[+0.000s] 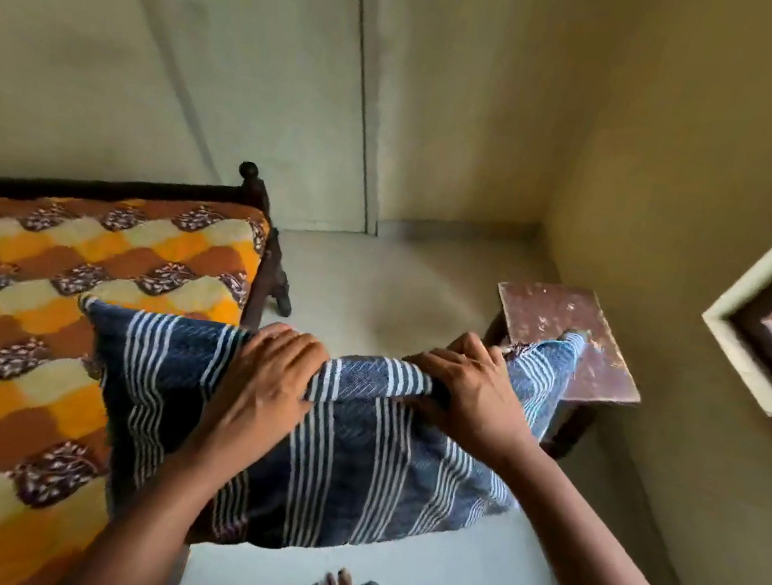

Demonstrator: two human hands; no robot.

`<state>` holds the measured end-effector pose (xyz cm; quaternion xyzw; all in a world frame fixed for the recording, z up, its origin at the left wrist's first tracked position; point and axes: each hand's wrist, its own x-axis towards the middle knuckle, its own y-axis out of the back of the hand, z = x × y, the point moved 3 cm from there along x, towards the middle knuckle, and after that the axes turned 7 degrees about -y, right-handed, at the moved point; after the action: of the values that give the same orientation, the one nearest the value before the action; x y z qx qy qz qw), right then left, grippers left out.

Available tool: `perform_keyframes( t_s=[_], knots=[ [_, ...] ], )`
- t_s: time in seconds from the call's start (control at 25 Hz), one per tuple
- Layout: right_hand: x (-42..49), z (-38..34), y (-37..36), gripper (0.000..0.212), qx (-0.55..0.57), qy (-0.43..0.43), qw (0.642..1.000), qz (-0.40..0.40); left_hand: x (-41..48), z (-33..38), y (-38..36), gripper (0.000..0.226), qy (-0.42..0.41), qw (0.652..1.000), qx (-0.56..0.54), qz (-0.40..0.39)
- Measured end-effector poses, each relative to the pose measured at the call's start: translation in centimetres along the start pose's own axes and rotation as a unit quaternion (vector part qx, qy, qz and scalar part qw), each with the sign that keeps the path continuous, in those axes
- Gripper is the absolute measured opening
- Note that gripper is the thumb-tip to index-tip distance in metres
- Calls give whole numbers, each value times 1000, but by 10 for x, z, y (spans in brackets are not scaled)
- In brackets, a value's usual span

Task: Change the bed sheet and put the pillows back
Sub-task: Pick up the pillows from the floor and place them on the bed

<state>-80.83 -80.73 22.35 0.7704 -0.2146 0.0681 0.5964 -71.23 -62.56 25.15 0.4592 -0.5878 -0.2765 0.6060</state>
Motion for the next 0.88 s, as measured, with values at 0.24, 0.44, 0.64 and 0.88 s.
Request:
perform_keyframes(
  t_s=[0.24,0.44,0.64,0.88],
  knots=[
    [148,-62,-58,42,50,62,997,18,-10,-148,-1,67,154,985,76,-17],
    [284,-95,-134,37,131,109,985,-22,-15,-278,-38,54,284,953,108,9],
    [431,-132,-193,28,200,156,966,-43,6,-411,-56,46,372,919,129,22],
    [588,-204,-275,27,305,111,928,-184,-2,-584,-72,42,441,877,177,74]
  ],
)
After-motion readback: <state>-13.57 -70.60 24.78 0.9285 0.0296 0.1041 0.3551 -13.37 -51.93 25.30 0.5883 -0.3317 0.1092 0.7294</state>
